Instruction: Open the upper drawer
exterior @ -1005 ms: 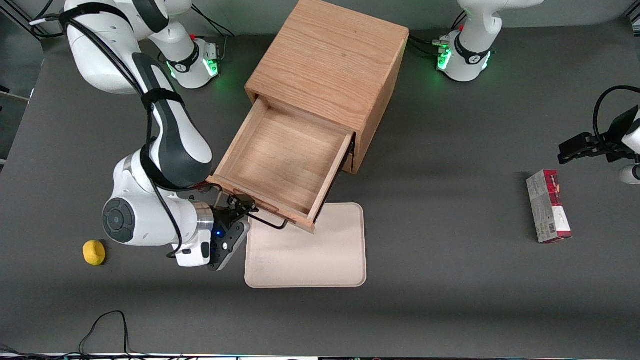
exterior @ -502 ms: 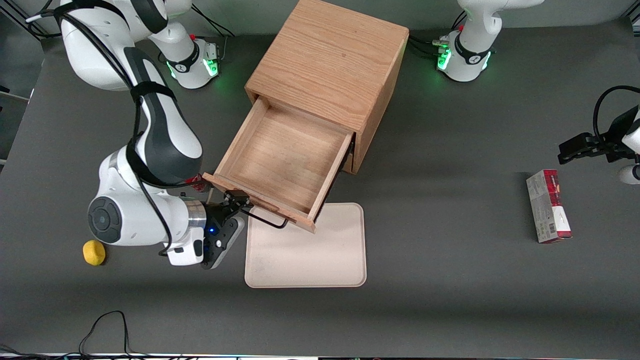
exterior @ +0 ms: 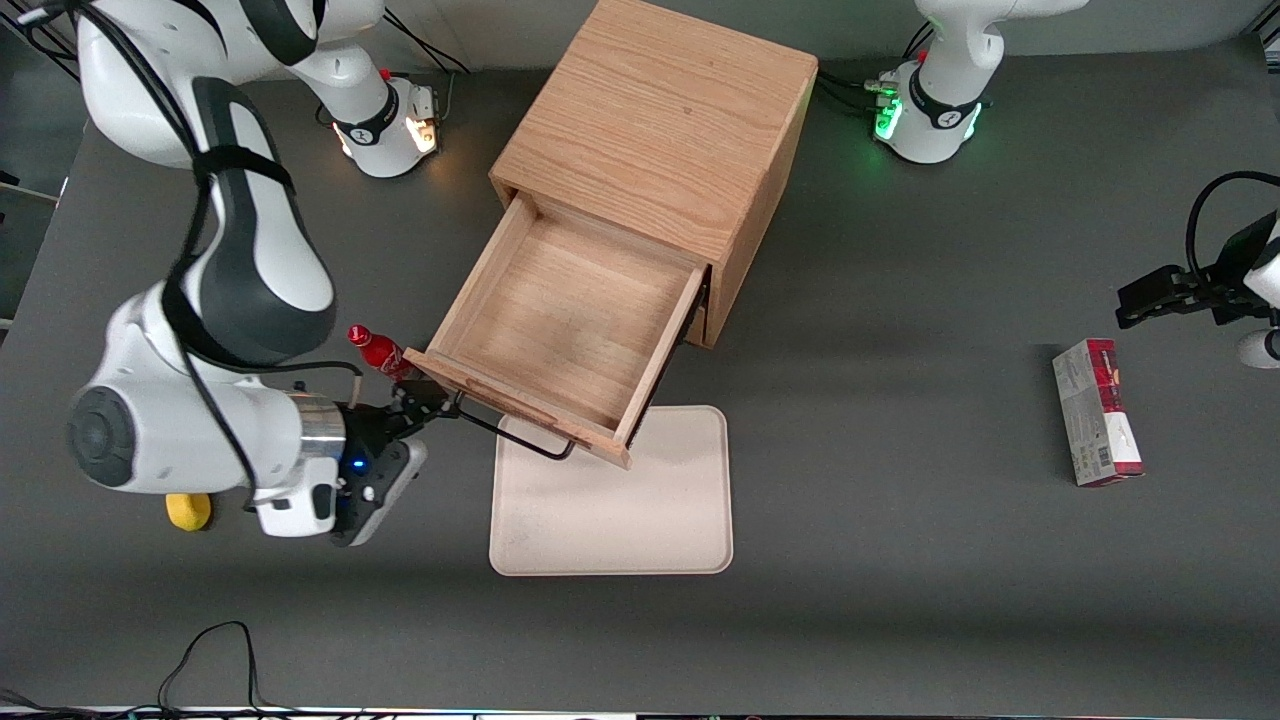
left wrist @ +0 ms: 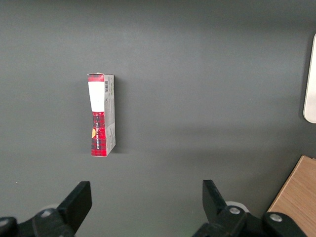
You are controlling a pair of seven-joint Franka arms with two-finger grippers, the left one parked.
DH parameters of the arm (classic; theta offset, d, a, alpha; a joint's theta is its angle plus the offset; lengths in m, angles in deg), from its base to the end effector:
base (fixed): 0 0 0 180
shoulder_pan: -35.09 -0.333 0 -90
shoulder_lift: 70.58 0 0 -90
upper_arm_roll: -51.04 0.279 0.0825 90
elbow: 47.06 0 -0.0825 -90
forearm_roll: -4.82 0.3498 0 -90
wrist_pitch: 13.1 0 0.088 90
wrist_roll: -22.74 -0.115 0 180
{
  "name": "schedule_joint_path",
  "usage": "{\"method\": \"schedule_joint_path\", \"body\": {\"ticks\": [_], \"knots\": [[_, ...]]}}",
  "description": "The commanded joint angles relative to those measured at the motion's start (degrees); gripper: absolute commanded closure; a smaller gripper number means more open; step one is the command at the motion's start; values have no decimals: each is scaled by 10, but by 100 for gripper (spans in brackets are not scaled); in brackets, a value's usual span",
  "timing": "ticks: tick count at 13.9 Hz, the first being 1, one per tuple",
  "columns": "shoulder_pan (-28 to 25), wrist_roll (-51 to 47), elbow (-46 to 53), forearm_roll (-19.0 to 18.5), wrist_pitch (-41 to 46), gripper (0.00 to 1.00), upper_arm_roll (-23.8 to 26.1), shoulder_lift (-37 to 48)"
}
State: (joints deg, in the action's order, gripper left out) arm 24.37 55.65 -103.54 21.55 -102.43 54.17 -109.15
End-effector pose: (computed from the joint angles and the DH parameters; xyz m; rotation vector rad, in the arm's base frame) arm 0.6462 0.1819 0.4343 -2.5846 -1.0847 0.0585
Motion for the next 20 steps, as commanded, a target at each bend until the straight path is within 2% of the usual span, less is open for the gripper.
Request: {"method": "schedule_joint_path", "body": {"ticks": [1, 3, 6, 10, 12, 15, 18, 20], "knots": [[0, -6, -75, -42, 16, 0, -21, 80], [-1, -17, -151, -80, 0, 0, -25, 138], [-2, -47, -241, -82, -22, 0, -57, 204], [-2, -166, -378, -109, -72, 0, -72, 304], [-2, -250, -445, -111, -92, 0, -79, 355], [-2, -317, -455, -111, -76, 0, -79, 368], [-1, -320, -432, -111, -45, 0, -98, 373], [-2, -320, -427, -124, -43, 0, -103, 387]]}}
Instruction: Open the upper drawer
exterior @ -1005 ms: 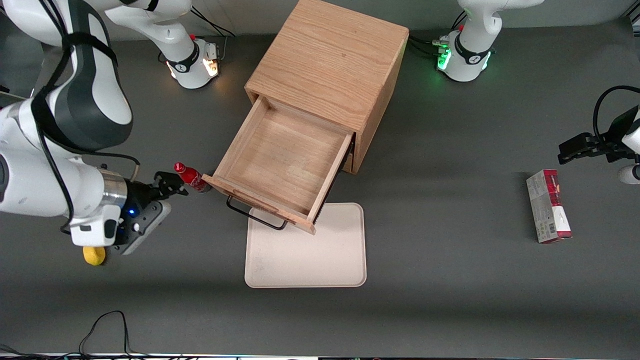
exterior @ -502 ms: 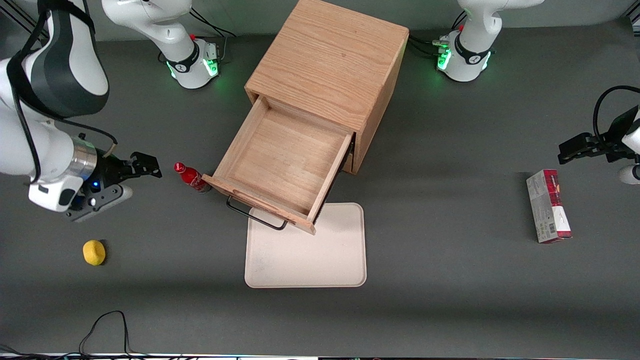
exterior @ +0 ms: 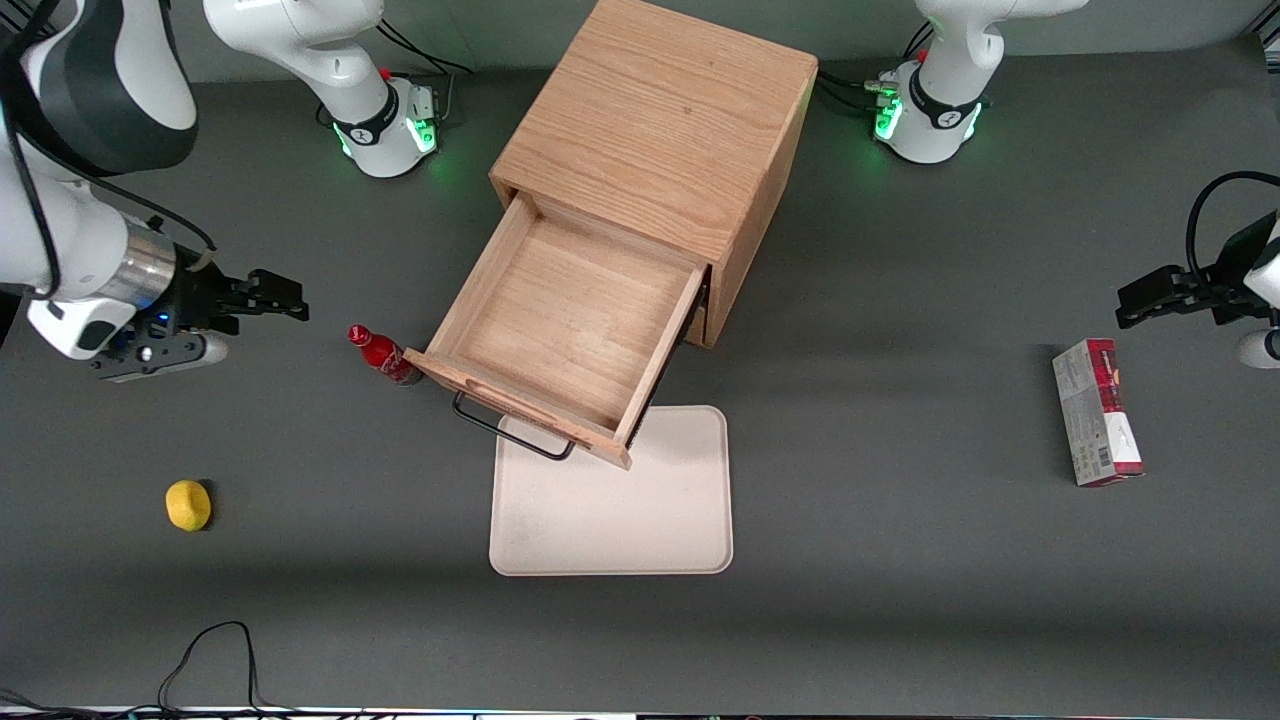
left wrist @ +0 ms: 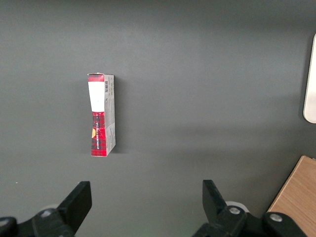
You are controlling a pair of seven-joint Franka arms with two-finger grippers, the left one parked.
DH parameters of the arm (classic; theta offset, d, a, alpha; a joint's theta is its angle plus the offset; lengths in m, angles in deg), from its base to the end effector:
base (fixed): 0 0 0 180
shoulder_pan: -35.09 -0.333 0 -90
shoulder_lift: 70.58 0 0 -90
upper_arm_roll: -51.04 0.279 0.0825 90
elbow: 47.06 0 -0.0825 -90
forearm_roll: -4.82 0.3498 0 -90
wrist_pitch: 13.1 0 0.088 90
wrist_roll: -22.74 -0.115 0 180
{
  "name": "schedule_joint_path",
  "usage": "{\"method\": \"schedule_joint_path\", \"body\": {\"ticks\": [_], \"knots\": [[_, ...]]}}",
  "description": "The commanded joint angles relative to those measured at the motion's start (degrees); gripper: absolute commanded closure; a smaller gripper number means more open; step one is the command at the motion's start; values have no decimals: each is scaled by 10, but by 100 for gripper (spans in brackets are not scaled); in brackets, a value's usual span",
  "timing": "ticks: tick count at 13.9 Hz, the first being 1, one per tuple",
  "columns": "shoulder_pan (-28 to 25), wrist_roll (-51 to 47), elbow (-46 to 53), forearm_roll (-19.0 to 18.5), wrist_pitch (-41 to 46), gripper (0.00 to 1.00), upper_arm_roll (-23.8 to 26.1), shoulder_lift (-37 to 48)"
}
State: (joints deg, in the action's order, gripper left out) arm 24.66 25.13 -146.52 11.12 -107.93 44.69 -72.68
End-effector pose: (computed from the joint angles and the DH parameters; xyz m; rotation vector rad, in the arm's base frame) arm 0.5237 0.0498 0.4957 -3.0296 -0.1471 0.1803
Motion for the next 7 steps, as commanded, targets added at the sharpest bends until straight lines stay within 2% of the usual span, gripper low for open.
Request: {"method": "schedule_joint_path", "body": {"ticks": [1, 6, 7], "knots": [[-5, -15, 0, -21, 11, 0, -9, 29], [1, -41, -17, -30, -8, 0, -5, 59], [11, -42, -16, -42, -6, 0, 9, 56]]}}
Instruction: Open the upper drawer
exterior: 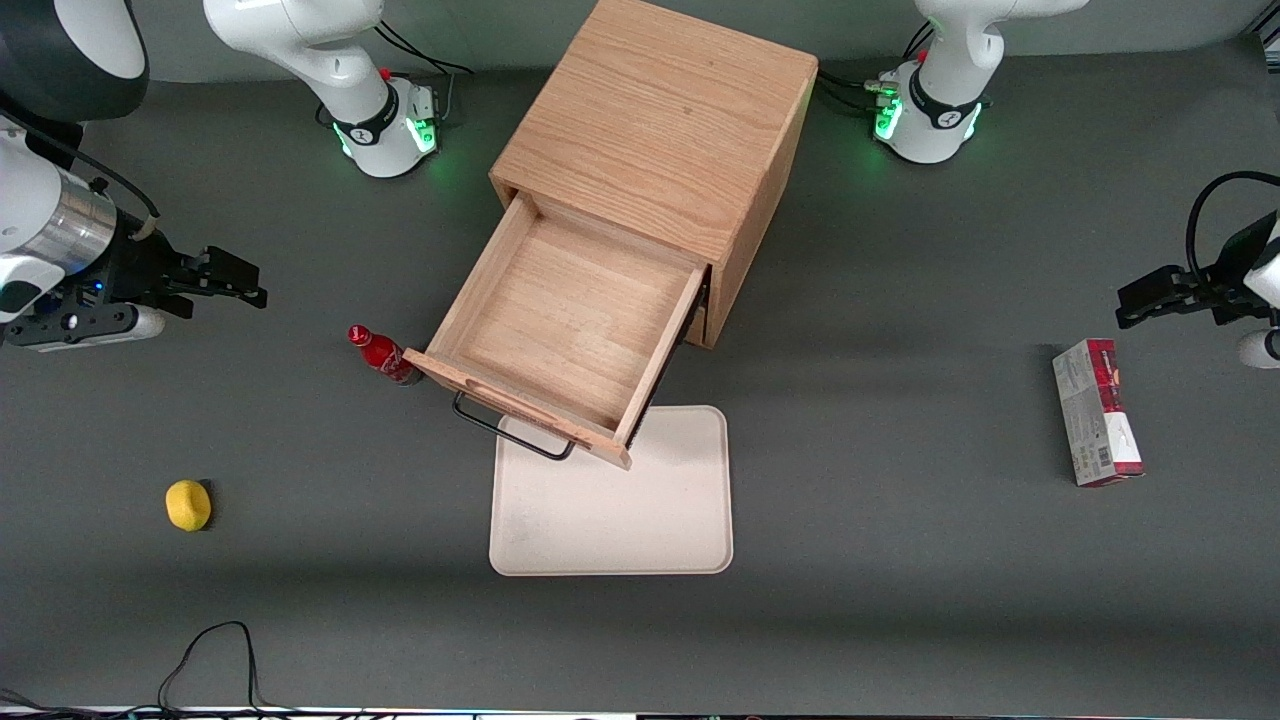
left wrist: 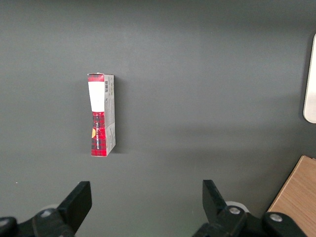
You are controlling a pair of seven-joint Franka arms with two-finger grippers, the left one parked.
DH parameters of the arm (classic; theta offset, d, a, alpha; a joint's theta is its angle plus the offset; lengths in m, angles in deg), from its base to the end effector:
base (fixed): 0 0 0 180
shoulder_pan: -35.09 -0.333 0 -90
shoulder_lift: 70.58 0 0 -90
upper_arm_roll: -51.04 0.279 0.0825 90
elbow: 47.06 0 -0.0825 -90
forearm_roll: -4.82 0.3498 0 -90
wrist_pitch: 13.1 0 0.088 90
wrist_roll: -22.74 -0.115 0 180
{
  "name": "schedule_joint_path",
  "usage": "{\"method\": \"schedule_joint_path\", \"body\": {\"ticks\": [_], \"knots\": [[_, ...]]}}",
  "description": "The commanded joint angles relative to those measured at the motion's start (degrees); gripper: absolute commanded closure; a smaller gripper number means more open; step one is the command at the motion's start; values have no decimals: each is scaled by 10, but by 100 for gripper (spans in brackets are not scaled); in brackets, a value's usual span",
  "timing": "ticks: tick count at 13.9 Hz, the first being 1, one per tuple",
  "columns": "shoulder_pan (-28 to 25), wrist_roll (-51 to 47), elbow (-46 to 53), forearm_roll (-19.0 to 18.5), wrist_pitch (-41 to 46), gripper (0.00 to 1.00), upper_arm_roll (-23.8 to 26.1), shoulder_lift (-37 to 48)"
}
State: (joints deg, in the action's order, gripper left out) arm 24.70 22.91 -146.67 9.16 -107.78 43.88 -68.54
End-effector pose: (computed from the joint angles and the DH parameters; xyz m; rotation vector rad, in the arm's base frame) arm 0.5111 0.0361 0.5314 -3.0611 -0.0787 0.0809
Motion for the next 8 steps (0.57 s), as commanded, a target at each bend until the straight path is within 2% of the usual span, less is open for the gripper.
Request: {"method": "schedule_joint_path", "body": {"ticks": [1, 3, 8], "knots": [[24, -20, -9, -24, -6, 0, 33, 12], [49, -14, 2, -25, 4, 0, 59, 7], [49, -14, 8, -33, 10, 0, 65, 2]]}}
